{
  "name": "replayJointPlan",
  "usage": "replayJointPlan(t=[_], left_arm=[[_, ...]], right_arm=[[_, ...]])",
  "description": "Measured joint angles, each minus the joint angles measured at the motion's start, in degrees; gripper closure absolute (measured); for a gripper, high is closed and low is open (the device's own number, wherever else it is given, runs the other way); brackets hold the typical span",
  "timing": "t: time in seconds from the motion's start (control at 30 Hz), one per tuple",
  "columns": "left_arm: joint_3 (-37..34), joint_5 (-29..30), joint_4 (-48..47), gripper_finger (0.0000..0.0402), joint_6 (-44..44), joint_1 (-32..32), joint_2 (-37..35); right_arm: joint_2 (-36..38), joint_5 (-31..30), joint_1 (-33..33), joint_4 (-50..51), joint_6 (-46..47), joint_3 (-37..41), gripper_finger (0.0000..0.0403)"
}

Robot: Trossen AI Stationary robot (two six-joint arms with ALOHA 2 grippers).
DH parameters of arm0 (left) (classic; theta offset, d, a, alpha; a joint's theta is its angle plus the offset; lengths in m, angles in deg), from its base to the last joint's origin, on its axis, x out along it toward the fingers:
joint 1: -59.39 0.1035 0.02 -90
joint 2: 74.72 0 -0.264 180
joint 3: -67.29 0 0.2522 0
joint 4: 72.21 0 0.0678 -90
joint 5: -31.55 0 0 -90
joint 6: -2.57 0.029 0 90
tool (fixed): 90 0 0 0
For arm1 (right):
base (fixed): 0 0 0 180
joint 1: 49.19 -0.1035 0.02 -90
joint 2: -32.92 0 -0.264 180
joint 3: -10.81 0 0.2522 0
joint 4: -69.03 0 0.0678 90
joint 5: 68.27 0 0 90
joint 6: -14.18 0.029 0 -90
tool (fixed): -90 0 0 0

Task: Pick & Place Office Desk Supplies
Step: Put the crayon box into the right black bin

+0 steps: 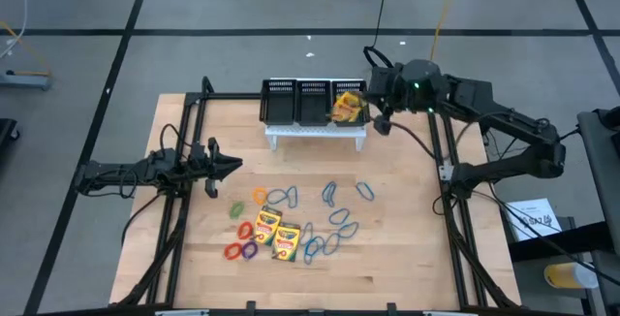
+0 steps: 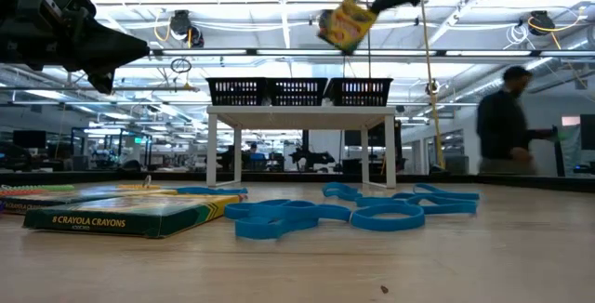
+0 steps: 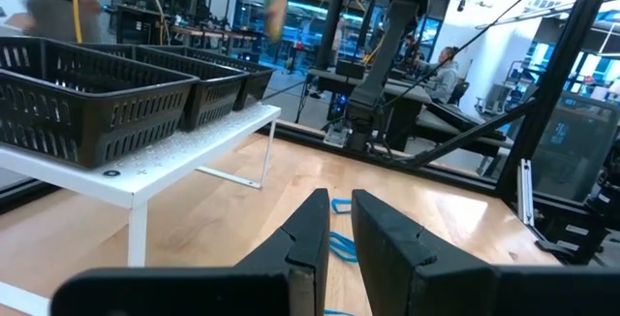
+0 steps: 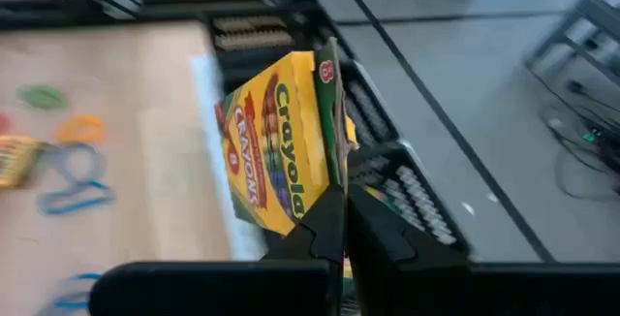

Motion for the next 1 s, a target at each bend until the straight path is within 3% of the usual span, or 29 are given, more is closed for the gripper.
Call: replayJointPlan(t=[0.2,0.4,1.0], left_arm=[[0.0,0.0,0.0,0.0346,0.0,0.0,0.0],[0.0,0.0,0.0,0.0346,0.0,0.0,0.0],[0.0,0.0,0.0,0.0346,0.0,0.0,0.0]], right_arm=[[-1.9,-0.6,5.1,0.2,-5.5,0.0,0.0403],[-2.3,-4.0,5.2,-0.3,-13.7,0.0,0.0403],[-2.3,-1.3,2.5,5.8,-14.2,0.1,0.0403]])
